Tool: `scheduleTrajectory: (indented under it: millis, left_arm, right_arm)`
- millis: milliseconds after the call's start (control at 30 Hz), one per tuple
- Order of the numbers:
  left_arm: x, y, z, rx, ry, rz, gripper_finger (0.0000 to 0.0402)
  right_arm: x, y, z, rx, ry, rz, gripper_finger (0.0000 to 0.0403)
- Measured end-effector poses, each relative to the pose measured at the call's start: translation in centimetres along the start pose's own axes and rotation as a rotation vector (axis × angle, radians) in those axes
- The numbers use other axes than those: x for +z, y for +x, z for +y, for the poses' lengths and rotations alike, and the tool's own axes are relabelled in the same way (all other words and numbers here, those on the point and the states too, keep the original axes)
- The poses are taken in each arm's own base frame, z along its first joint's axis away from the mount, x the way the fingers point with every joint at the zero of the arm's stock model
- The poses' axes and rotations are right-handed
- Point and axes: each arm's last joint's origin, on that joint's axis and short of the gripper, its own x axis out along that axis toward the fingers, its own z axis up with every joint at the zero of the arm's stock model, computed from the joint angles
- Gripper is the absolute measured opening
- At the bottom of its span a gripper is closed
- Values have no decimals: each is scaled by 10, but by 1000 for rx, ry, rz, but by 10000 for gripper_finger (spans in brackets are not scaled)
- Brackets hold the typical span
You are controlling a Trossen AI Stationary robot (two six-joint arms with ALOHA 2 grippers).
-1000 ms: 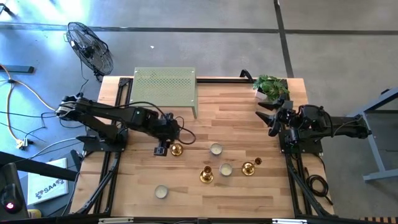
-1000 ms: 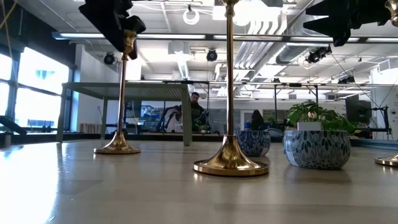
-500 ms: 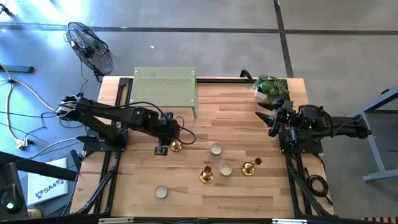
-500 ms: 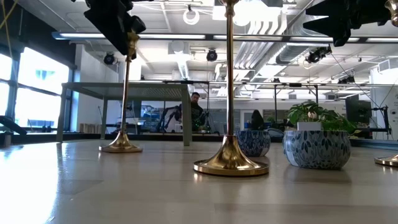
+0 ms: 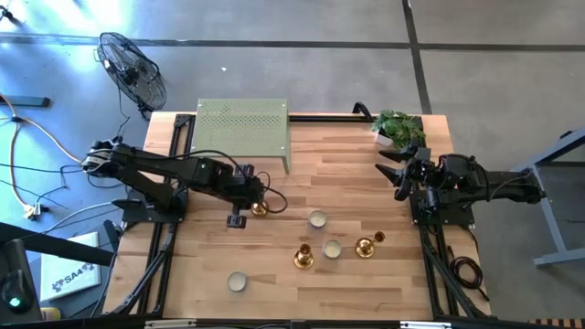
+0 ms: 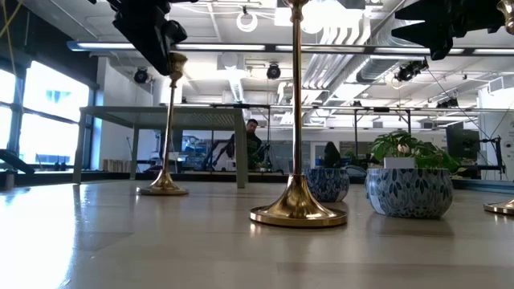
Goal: Pick & Place candle stick holders
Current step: Put the top left gold candle holder on the shelf
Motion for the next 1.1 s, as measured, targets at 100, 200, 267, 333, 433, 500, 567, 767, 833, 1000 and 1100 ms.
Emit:
scheduleTrajectory:
  millis: [100, 200, 267, 333, 433, 500, 567, 767, 833, 1000, 1100]
  left_arm:
    - [0, 0, 0, 3, -1, 0, 30]
    - [0, 0, 0, -12, -3, 0, 31]
    - [0, 0, -1, -28, -17, 0, 32]
    - [0, 0, -1, -35, -40, 1, 32]
    - [0, 0, -1, -28, -88, 1, 32]
    - [0, 0, 0, -18, -131, 2, 33]
    - [-1, 0, 0, -13, -173, 11, 33]
    - [-9, 0, 0, 4, -290, 95, 33]
    - [-10, -1, 0, 8, -310, 104, 33]
    - [-10, -1, 2, 67, -310, 90, 45]
    - [-10, -1, 2, 88, -306, 85, 73]
  right_arm:
    - [0, 0, 0, 0, 0, 0, 213]
    - [0, 0, 0, 0, -1, 0, 213]
    - [0, 0, 0, 1, -1, 1, 213]
    - [0, 0, 0, 4, -1, 2, 213]
    - [-1, 0, 0, 5, -4, 9, 213]
    - [-1, 0, 0, 4, -6, 14, 213]
    - [-2, 0, 0, 4, -8, 20, 213]
    - [-3, 0, 0, 12, -10, 27, 213]
    - [-3, 0, 0, 12, -10, 27, 213]
    - [-3, 0, 0, 12, -11, 27, 213]
    - [-3, 0, 0, 20, -9, 28, 213]
